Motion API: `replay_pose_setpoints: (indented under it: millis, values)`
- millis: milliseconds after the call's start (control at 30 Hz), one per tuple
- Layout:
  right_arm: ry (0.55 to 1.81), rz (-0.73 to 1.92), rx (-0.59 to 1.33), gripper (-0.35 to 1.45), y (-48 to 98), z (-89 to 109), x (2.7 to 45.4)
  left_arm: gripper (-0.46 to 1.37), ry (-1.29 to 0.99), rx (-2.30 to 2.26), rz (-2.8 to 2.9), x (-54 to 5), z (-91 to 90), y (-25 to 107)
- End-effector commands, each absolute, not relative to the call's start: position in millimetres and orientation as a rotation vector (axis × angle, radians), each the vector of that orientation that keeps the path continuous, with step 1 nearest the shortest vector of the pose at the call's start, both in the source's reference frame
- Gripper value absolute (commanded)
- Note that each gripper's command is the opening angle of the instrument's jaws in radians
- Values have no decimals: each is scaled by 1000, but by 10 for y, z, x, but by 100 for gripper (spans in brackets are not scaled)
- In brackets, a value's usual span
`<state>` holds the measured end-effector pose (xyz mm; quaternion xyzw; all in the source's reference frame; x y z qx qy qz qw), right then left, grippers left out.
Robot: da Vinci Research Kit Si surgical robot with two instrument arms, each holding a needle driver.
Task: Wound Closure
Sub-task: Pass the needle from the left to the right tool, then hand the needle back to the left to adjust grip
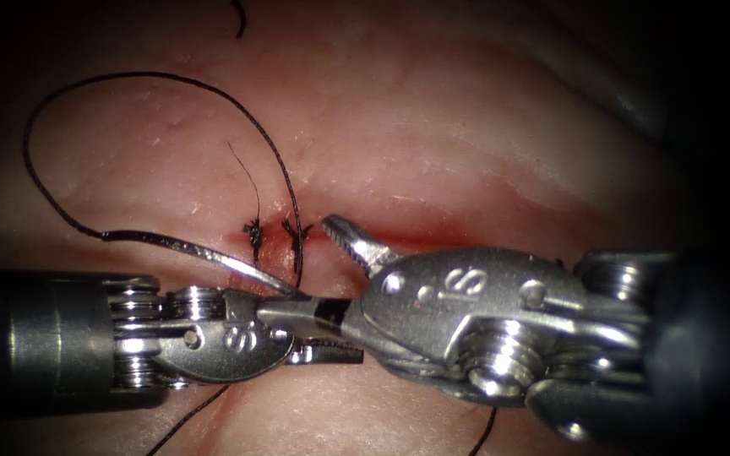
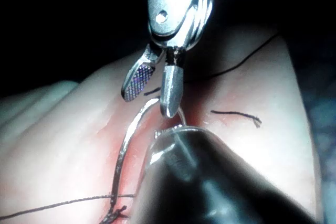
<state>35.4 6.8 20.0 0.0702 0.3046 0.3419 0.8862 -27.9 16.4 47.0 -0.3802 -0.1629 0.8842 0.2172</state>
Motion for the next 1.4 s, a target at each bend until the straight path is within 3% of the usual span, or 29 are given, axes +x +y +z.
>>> replay_pose_setpoints:
  millis: [33,400,433,467,500,567,600,767,933,1133,1233,1400]
  values:
    - [640,706,147,-35,68,198,353,-35,-462,-1062,2456,-279,470,164]
    - [677,729,110,-35,78,188,339,-35,-465,-1070,2464,-274,468,161]
    - [687,739,105,-35,80,187,336,-3,-462,-1074,2467,-274,468,162]
    - [703,757,97,-35,85,186,333,50,-451,-1077,2444,-274,468,165]
    - [711,766,94,-35,86,186,331,80,-442,-1077,2416,-274,468,166]
    - [740,795,85,-35,92,187,323,120,-382,-1110,2362,-275,467,171]
    - [754,815,84,-35,96,188,317,124,-333,-1140,2320,-274,465,174]
    - [832,877,99,-35,101,195,299,122,-322,-1218,2255,-263,457,185]
    - [969,901,249,-35,106,206,280,111,-436,-1307,2150,-234,439,191]
    - [1139,871,423,-35,117,218,276,83,-774,-1459,1919,-213,422,184]
    - [1191,851,471,-35,121,222,279,85,-858,-1496,1871,-215,421,185]
    - [1278,807,540,-35,127,226,290,103,-1014,-1544,1805,-230,426,193]
